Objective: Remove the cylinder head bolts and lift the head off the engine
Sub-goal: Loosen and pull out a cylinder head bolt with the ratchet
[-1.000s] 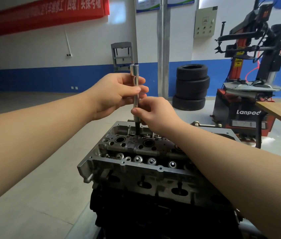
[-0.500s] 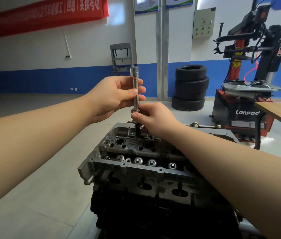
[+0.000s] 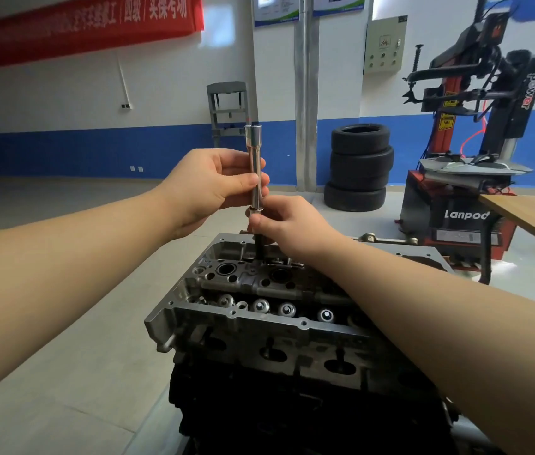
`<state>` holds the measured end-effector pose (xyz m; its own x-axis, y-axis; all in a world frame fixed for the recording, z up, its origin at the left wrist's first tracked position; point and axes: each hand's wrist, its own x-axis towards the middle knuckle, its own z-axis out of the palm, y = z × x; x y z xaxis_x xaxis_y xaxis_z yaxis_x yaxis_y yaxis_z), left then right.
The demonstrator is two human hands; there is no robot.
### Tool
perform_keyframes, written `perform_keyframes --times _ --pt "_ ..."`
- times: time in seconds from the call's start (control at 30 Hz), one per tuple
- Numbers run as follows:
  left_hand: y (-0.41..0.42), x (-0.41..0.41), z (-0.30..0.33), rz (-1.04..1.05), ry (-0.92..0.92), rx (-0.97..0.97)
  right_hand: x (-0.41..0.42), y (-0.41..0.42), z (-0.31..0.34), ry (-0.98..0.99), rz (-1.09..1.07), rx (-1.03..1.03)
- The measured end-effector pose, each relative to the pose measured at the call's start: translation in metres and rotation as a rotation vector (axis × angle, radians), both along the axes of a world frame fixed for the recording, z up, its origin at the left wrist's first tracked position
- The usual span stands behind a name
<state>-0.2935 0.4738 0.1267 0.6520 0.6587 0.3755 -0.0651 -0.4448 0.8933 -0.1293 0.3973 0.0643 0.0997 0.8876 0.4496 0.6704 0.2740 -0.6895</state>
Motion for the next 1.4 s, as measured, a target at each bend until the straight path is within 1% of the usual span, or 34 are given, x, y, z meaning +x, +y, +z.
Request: perform_keyframes --times 0.03,0.1,0.2,0.27,0.37,0.43,0.47,0.53,0.57,0.7,0.8,0.87,1.0,1.03,1.1,1.2,1.27,1.33,1.4 --pt "0.0 0.001 0.0 0.033 0.004 0.027 0.0 0.0 0.0 0.031 0.021 -0.013" --pt "-0.002 0.003 -0.001 0.104 0.005 0.073 -0.001 0.002 -0.001 0.016 0.016 -0.019" --pt "-0.003 0.006 -0.002 0.169 0.001 0.124 -0.003 0.004 -0.002 -0.039 -0.08 -0.008" --pt "-0.004 0.008 -0.002 0.167 0.006 0.136 -0.003 0.003 -0.002 -0.092 -0.126 0.035" --pt "-0.007 0.01 0.001 0.091 -0.007 0.073 -0.002 0.002 0.0 -0.136 -0.078 0.048" --pt "-0.008 0.011 0.001 0.023 -0.042 -0.014 -0.001 -0.001 0.002 -0.087 -0.021 0.013" --pt "-0.008 0.012 0.001 0.017 -0.044 -0.024 -0.001 -0.001 0.003 -0.034 0.011 -0.015" --pt "-0.008 0.011 0.002 0.059 -0.031 0.013 -0.001 -0.003 0.002 0.063 0.048 -0.045" --pt "-0.007 0.01 0.003 0.083 -0.027 0.033 -0.002 -0.002 0.001 0.077 0.043 -0.033" --pt "-0.005 0.01 0.004 0.213 -0.023 0.125 -0.004 0.001 0.0 0.08 -0.062 0.055" --pt "-0.005 0.011 0.001 0.265 -0.013 0.162 -0.003 0.001 0.0 0.023 -0.095 0.059" --pt "-0.004 0.009 0.001 0.208 0.015 0.127 -0.004 0.0 0.002 0.008 -0.047 0.055" --pt "-0.005 0.005 0.006 -0.028 -0.017 -0.053 -0.004 -0.003 0.004 0.108 0.053 0.004" --pt "-0.006 0.004 0.006 -0.04 -0.017 -0.054 -0.005 -0.003 0.003 0.133 0.06 -0.005" --pt "-0.007 0.004 0.008 0.013 -0.018 -0.006 -0.008 -0.001 0.002 0.169 0.049 -0.005" --pt "-0.006 0.006 0.008 0.151 0.001 0.114 -0.01 0.002 0.0 0.128 -0.01 -0.006" --pt "-0.005 0.008 0.008 0.197 0.023 0.154 -0.009 0.002 0.0 0.091 -0.046 0.001" --pt "-0.005 0.008 0.007 0.127 0.005 0.086 -0.008 0.002 0.0 0.063 -0.042 0.018" --pt "-0.006 0.007 0.005 -0.007 -0.044 -0.04 -0.006 0.0 0.002 0.051 -0.027 0.029"
